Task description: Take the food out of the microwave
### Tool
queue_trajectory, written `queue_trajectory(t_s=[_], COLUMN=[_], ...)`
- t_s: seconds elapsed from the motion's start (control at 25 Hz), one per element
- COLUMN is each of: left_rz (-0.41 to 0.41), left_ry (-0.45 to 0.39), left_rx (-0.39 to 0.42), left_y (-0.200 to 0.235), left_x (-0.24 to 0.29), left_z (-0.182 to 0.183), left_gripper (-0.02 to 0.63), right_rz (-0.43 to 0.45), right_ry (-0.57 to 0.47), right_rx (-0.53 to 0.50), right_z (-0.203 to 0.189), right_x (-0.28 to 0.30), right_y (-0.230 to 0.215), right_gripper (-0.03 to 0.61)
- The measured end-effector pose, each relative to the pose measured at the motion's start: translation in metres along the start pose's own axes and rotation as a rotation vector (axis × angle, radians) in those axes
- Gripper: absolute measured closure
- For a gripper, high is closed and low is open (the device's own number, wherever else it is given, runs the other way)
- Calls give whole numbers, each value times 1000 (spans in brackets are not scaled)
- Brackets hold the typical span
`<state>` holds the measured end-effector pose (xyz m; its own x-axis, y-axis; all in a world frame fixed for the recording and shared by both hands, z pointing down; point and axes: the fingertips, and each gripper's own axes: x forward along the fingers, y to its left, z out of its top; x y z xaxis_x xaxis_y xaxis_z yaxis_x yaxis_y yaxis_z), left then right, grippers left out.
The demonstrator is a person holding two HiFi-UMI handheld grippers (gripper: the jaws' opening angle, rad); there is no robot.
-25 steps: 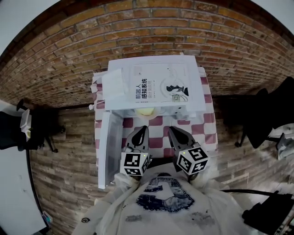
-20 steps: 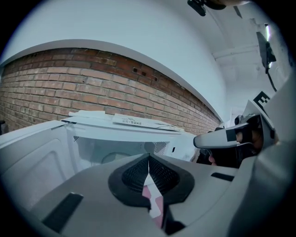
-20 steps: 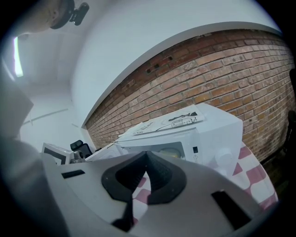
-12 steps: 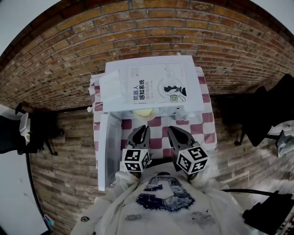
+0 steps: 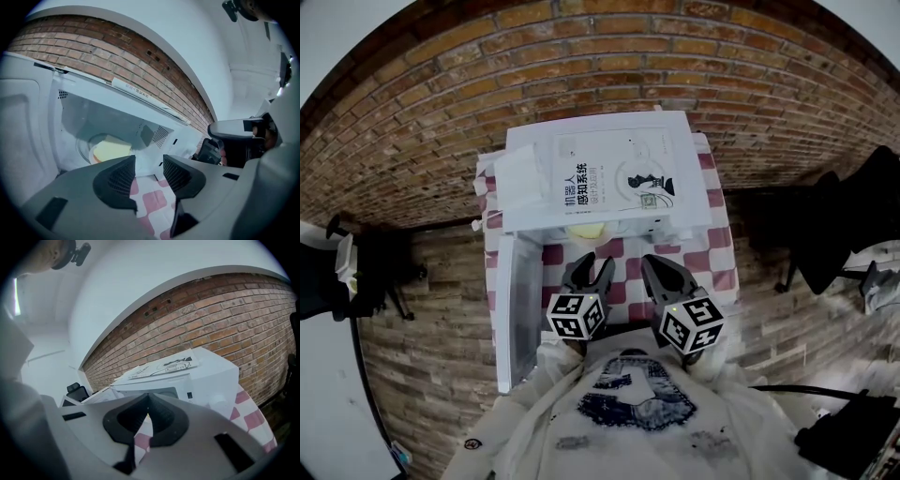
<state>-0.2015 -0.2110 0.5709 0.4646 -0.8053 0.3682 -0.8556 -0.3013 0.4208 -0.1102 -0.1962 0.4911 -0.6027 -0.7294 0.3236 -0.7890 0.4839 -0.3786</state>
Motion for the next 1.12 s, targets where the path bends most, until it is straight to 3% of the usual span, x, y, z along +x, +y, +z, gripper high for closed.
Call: queue_trajectory(t_s=[0.2, 0.36, 0.64, 0.88, 1.12], left_rz=[-17, -35, -59, -60, -106], left_ry=[21, 48, 68, 69, 65], left_rx=[-47, -132, -335, -449, -639], left_y=[2, 5, 20, 36, 42], left_x=[11, 21, 34, 47, 61], left_z=[-7, -18, -37, -48, -61], left_gripper=[371, 332, 331, 333, 333], right_rz=[-5, -8, -20, -27, -33], right_ry=[2, 6, 9, 14, 19], right_rx=[-4, -8, -12, -15, -21], right_z=[3, 4, 6, 4, 2], right_x=[1, 1, -2, -5, -8], right_y=[-3, -4, -7, -8, -8], right_gripper=[565, 565, 565, 565, 565])
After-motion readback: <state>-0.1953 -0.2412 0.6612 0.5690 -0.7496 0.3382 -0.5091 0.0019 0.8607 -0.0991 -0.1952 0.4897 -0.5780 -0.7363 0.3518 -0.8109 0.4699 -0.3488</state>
